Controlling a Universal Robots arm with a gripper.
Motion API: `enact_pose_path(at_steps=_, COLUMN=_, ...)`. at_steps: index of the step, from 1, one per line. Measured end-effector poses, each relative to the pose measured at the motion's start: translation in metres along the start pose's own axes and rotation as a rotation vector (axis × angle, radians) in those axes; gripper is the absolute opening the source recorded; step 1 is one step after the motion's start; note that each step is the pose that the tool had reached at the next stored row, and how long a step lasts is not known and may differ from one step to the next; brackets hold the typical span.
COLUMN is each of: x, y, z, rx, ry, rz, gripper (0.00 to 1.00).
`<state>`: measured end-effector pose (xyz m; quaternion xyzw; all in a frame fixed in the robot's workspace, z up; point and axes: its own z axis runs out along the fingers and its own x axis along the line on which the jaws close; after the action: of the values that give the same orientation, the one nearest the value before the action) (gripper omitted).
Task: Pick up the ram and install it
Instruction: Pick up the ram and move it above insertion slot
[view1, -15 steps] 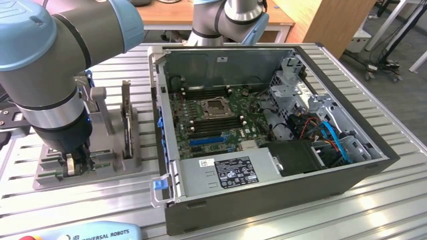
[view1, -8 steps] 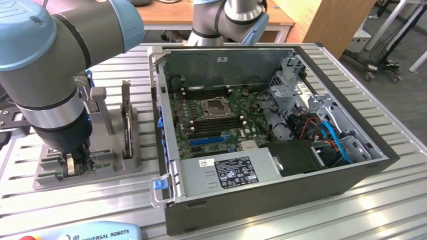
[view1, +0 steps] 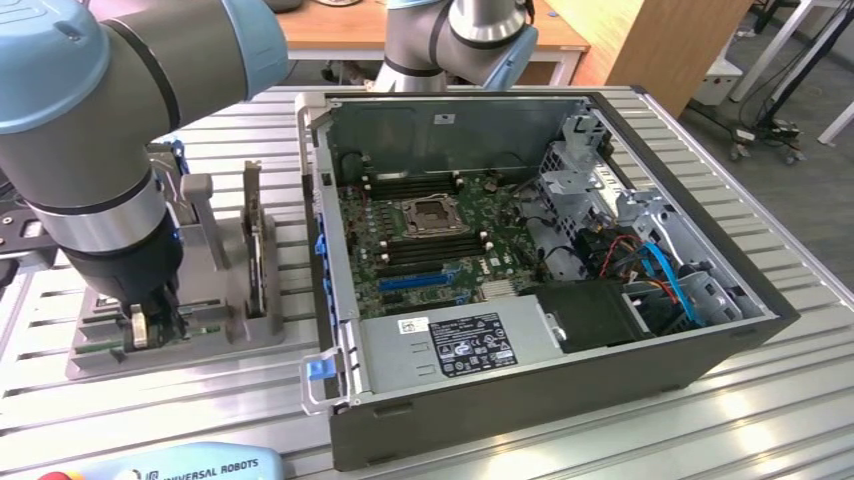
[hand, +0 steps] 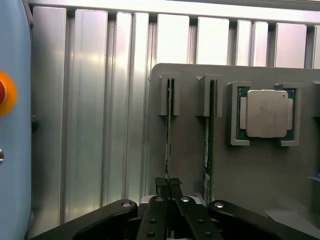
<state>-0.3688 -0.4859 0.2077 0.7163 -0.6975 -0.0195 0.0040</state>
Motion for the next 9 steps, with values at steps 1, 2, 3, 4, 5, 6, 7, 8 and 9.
enact_pose_path(at_steps=1, x=0.0, y=0.0, z=-0.0007, rx=0.0, ry=0.0, rz=0.0, gripper=0.11)
enact_pose_path(at_steps=2, x=0.0, y=0.0, z=-0.0013, rx=0.0, ry=-0.0001, rz=0.0, gripper=0.11)
enact_pose_path(at_steps=3, x=-0.0001, y=0.0001, z=-0.0021, rx=0.0, ry=-0.0001, rz=0.0, gripper=0.11)
enact_pose_path(at_steps=4, x=-0.0001, y=0.0001, z=-0.0027, rx=0.0001, ry=-0.0001, rz=0.0, gripper=0.11)
enact_pose_path(at_steps=5, x=-0.0001, y=0.0001, z=-0.0034, rx=0.0, ry=0.0, rz=0.0, gripper=0.11)
enact_pose_path(at_steps=6, x=-0.0001, y=0.0001, z=-0.0042, rx=0.0, ry=-0.0001, rz=0.0, gripper=0.11)
enact_pose_path(at_steps=7, x=-0.0001, y=0.0002, z=-0.0051, rx=0.0, ry=0.0, rz=0.0, gripper=0.11)
enact_pose_path(at_steps=8, x=-0.0001, y=0.0002, z=-0.006, rx=0.0, ry=-0.0001, rz=0.0, gripper=0.11)
enact_pose_path(at_steps=9, x=-0.0002, y=0.0002, z=-0.0072, rx=0.0, ry=0.0, rz=0.0, gripper=0.11)
